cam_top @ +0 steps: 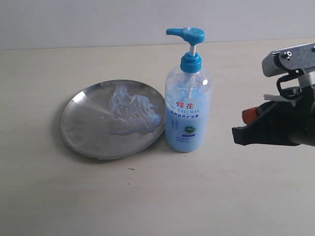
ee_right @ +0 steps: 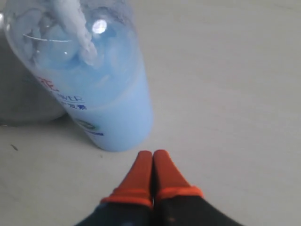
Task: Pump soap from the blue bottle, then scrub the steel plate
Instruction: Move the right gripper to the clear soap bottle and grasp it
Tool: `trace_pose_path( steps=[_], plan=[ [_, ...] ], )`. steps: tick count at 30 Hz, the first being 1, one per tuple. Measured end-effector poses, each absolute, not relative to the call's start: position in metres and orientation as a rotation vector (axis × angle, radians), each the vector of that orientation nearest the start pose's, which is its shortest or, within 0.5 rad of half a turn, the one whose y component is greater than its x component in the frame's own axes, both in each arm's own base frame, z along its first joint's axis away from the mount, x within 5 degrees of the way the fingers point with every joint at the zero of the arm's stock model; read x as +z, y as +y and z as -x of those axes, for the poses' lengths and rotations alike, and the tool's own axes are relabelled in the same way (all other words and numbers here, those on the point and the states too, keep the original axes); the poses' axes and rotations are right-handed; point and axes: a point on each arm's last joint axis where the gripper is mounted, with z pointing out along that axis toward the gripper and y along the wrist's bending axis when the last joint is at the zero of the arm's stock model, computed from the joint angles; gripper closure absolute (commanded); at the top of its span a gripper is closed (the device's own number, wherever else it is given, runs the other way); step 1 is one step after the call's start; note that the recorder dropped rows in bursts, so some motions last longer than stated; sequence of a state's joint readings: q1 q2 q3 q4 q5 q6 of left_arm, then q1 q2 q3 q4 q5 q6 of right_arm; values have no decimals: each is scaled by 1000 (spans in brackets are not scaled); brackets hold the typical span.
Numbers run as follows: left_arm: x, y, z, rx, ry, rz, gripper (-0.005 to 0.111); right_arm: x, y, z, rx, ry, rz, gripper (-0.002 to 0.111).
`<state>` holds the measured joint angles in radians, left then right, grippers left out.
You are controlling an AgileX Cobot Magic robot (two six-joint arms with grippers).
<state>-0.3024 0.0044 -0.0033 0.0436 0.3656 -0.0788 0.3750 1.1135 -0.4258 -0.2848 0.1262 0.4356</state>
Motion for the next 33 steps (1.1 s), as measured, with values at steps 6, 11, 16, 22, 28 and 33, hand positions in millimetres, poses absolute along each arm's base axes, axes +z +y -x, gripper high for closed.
trace_pose_path(
  steps=[6,11,16,22,28,33],
  plan=[
    [181,-14,-51,-223,1841,-234,107,189,71,-171,362,2180,225,108],
    [181,-14,-51,-223,1841,-234,107,179,63,-163,333,2089,184,108],
    [181,-14,-51,-223,1841,-234,107,172,52,-158,215,2038,177,108],
    [181,-14,-51,-223,1841,-234,107,167,48,-152,159,1986,226,108],
    [181,-14,-51,-223,1841,-234,107,168,54,-150,207,1953,315,108],
    [181,-14,-51,-223,1841,-234,107,169,58,-148,262,1936,344,89]
  ],
)
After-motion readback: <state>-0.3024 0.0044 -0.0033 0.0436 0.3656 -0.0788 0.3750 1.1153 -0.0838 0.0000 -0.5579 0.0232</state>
